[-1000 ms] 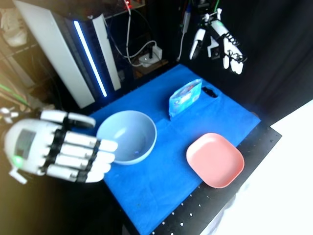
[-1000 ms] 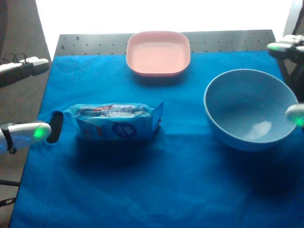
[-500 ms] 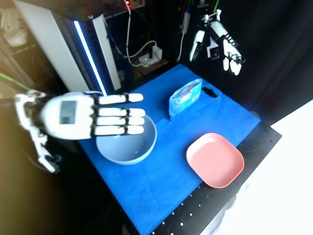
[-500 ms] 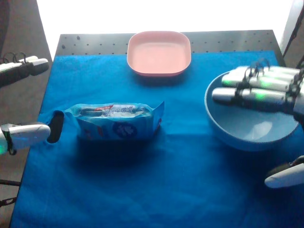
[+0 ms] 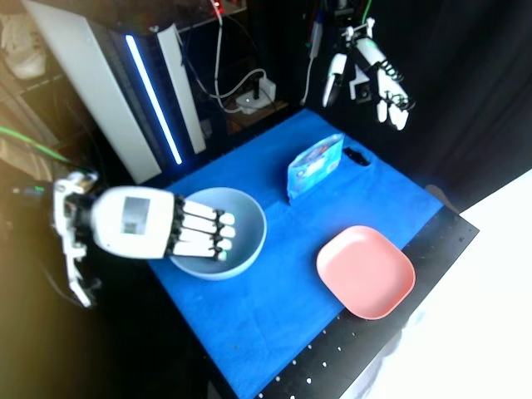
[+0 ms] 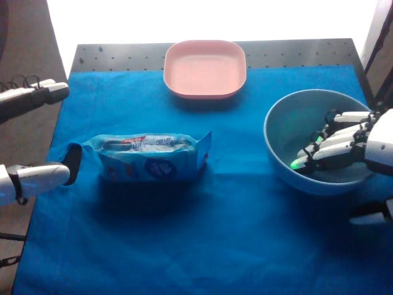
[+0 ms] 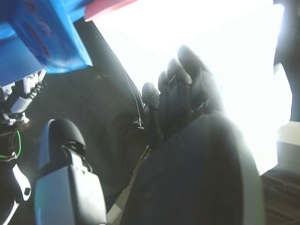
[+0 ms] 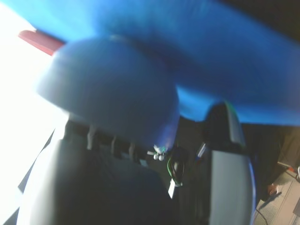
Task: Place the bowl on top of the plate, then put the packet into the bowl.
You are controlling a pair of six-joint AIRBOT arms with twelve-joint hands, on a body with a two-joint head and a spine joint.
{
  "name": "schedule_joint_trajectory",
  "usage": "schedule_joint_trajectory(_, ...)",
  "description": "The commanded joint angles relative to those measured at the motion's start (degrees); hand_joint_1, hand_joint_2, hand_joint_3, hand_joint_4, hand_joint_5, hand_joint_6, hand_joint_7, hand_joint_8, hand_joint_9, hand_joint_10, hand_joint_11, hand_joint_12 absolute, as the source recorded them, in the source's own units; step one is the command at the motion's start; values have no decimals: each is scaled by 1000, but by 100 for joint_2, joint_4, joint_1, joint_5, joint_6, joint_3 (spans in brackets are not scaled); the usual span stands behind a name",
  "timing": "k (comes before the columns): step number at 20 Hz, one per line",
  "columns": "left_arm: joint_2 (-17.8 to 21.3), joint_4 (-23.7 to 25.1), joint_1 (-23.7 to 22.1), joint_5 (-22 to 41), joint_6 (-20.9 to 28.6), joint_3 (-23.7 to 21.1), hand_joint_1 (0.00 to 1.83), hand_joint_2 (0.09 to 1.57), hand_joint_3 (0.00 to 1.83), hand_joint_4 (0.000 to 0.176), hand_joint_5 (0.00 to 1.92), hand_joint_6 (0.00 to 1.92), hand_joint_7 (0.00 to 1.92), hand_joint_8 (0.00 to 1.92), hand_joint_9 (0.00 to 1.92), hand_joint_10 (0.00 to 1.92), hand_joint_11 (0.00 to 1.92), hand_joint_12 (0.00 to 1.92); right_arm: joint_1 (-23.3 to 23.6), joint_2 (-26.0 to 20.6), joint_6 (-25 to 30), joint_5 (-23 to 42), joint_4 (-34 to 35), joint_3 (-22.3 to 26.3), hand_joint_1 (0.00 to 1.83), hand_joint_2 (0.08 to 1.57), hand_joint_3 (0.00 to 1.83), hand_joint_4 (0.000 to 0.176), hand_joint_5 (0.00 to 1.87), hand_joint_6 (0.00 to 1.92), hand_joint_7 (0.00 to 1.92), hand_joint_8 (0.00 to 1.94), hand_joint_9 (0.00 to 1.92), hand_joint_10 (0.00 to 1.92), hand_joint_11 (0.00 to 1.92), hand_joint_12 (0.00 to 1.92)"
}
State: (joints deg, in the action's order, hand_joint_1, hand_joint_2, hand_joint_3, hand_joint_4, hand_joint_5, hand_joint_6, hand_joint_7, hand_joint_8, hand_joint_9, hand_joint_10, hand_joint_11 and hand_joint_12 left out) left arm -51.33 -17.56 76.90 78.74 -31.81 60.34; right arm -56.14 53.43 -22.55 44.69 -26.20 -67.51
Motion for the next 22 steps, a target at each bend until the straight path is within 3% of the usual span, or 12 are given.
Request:
schedule_joint_trajectory(1,-6,-62,-28,720,77,53,764,997,3,25,401,1,273,1,250,2,0,658,132,47,11,537,152,-36,1333,1041,5,0,600,7,587,11,634,27,241,946)
schedule_joint_trajectory(3,-16,-59,-28,726,84,57,775,1007,2,14,414,2,288,3,257,3,0,658,238,173,11,473,68,-107,1420,1064,1,0,828,19,749,12,795,34,372,932)
schedule_joint_trajectory(4,-23,-59,-28,739,87,58,760,1012,4,8,413,1,290,2,262,4,0,668,292,247,11,453,44,-152,1222,1134,0,0,902,846,825,2,845,19,436,931)
schedule_joint_trajectory(5,-29,-59,-28,752,93,59,762,1014,4,11,411,0,291,2,262,3,0,668,340,314,11,440,35,-198,1163,1160,0,0,883,1063,912,10,902,27,441,991)
schedule_joint_trajectory(6,-33,-59,-28,765,107,62,776,1012,2,15,414,1,295,2,259,1,0,650,393,375,11,434,29,-236,1204,1124,18,0,935,1070,970,749,1004,64,464,1112)
schedule_joint_trajectory(7,-34,-59,-28,774,111,63,777,1013,2,17,413,0,296,2,259,1,0,646,438,416,11,434,25,-262,1214,1125,0,16,951,1068,990,887,1045,84,460,1204)
schedule_joint_trajectory(8,-36,-59,-28,781,113,63,774,1013,1,15,420,2,306,4,270,4,0,669,477,445,11,434,20,-277,1349,1079,7,0,1055,897,1135,745,899,923,540,1270)
schedule_joint_trajectory(10,-49,-60,-28,791,114,62,764,1020,2,5,414,0,305,1,271,2,0,664,534,483,11,434,14,-300,965,992,843,0,676,1826,1159,1770,1195,1832,1032,1867)
schedule_joint_trajectory(12,-63,-61,-28,798,122,58,758,1026,2,0,420,1,311,1,279,3,0,686,595,505,10,435,19,-324,927,1309,604,0,1091,1917,1328,1934,1500,1917,1427,1919)
schedule_joint_trajectory(13,-66,-62,-28,801,125,56,749,1031,2,0,417,0,314,1,287,3,0,712,624,505,10,436,22,-328,933,1088,807,0,687,1920,1285,1940,1485,1920,1442,1921)
schedule_joint_trajectory(17,-73,-63,-26,829,134,53,721,1041,4,0,426,3,327,5,309,9,14,730,791,507,9,448,28,-336,1201,615,1475,0,887,1805,1022,1941,1475,1921,1458,1921)
schedule_joint_trajectory(22,-90,-62,-21,841,145,55,726,1034,0,0,434,5,330,4,300,3,3,727,1051,510,-12,623,136,-353,940,965,966,0,632,1920,1295,1941,1487,1921,1521,1921)
